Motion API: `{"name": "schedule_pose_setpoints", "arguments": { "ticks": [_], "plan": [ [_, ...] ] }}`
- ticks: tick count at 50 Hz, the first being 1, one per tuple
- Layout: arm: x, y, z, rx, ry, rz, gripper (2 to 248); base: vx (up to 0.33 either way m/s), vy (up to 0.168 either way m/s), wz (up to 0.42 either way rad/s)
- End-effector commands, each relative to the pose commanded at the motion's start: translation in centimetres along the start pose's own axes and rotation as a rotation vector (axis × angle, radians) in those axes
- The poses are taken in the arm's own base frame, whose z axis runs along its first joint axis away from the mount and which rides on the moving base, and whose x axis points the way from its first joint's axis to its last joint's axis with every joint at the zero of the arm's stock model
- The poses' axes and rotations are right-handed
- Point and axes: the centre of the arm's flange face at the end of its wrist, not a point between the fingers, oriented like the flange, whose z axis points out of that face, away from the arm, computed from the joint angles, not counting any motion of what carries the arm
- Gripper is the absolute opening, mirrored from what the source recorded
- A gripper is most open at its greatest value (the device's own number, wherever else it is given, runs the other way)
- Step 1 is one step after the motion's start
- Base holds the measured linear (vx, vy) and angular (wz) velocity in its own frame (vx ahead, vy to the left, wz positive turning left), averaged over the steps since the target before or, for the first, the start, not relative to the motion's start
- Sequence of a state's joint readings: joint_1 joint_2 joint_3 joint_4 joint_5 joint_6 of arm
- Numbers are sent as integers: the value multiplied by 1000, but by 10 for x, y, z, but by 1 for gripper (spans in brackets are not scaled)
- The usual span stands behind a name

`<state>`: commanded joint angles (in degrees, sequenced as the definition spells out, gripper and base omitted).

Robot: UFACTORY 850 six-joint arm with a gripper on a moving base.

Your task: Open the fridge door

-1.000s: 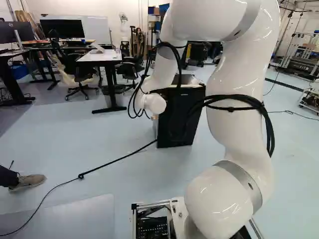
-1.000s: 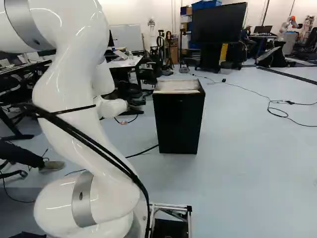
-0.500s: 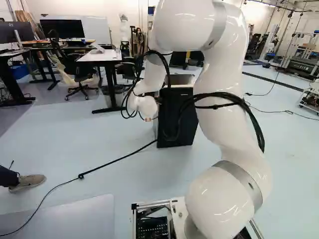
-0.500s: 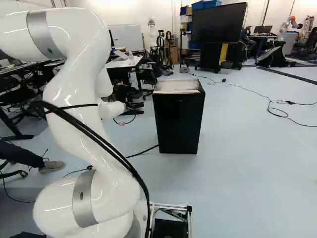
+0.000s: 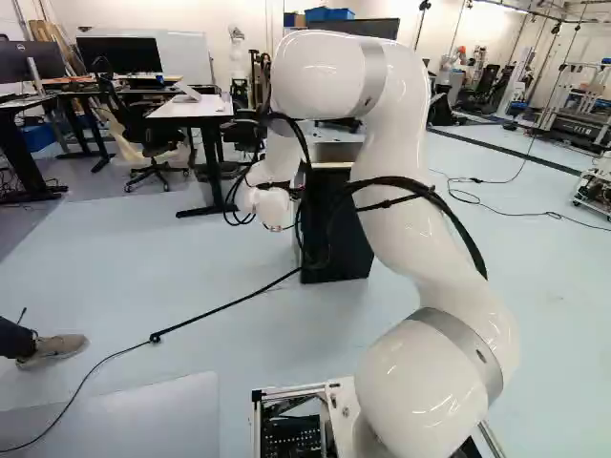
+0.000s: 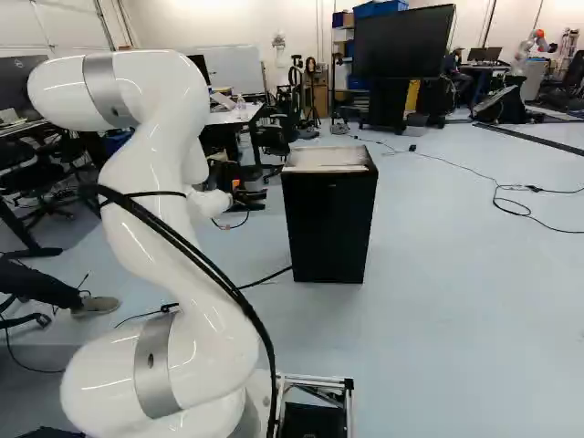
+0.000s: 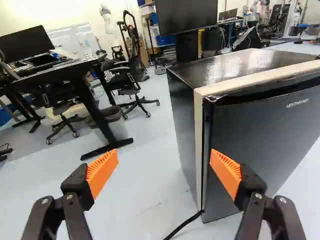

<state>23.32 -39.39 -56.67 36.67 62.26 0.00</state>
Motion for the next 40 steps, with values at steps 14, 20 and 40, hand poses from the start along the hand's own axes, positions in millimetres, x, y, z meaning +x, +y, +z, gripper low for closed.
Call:
{"name": "schedule_pose_setpoints", "arguments": {
  "ticks": [14, 20, 40],
  "plan": [
    [-13, 0, 26, -68, 49, 31, 247, 0, 0, 0],
    [-18, 1, 38, -98, 71, 44, 247, 0, 0, 0],
    [-33, 5, 71, -197, 150, 88, 247, 0, 0, 0]
  ]
}}
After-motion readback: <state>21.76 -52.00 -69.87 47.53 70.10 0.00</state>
